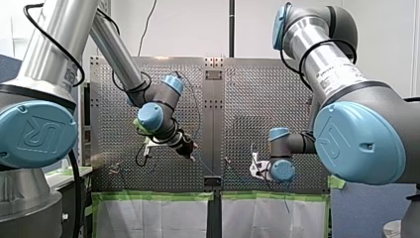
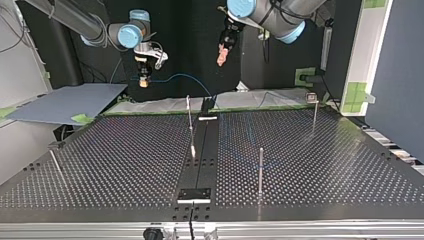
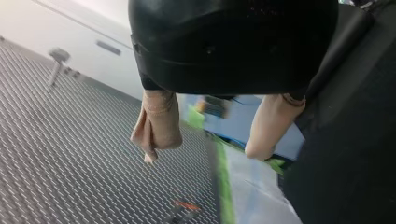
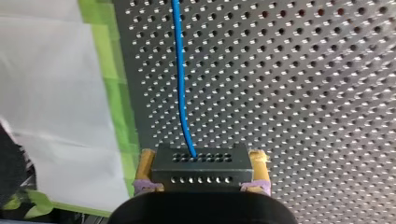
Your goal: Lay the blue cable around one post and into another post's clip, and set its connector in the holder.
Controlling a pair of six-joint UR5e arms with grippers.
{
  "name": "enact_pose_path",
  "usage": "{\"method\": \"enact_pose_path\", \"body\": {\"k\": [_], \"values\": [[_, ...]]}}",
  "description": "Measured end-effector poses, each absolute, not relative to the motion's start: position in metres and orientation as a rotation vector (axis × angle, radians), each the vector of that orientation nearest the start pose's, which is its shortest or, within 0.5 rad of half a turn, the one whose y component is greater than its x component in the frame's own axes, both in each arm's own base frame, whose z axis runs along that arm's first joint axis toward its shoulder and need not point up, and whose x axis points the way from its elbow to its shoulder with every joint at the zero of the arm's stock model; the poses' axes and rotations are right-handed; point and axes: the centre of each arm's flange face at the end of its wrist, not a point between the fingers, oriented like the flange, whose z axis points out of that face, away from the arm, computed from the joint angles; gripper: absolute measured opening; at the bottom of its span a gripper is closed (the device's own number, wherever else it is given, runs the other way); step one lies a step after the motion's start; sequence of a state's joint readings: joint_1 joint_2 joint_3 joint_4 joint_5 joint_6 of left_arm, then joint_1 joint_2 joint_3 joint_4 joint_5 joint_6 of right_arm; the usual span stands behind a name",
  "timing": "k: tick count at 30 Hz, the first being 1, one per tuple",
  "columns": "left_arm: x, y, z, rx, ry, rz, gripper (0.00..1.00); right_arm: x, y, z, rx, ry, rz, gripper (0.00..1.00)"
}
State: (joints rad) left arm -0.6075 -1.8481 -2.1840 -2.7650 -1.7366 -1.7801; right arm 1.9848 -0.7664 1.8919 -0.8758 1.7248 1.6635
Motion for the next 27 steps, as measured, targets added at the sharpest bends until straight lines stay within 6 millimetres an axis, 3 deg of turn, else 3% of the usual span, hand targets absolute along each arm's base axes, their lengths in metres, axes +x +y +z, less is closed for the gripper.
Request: {"method": "enact_pose_path", "body": {"k": [7,14,27], "values": [[0.245,-0.309,0.097,0.298,2.122,-0.304,1.00,0.337,-0.457,0.016,1.550,-1.239,1.323,0.05],[0.241,-0.308,0.090,0.282,2.098,-0.336,1.00,0.352,-0.454,0.048,1.541,-1.175,1.382,0.05],[0.253,-0.322,0.096,0.236,2.001,-0.455,1.00,0.373,-0.437,0.056,1.589,-1.129,1.405,0.05]]}}
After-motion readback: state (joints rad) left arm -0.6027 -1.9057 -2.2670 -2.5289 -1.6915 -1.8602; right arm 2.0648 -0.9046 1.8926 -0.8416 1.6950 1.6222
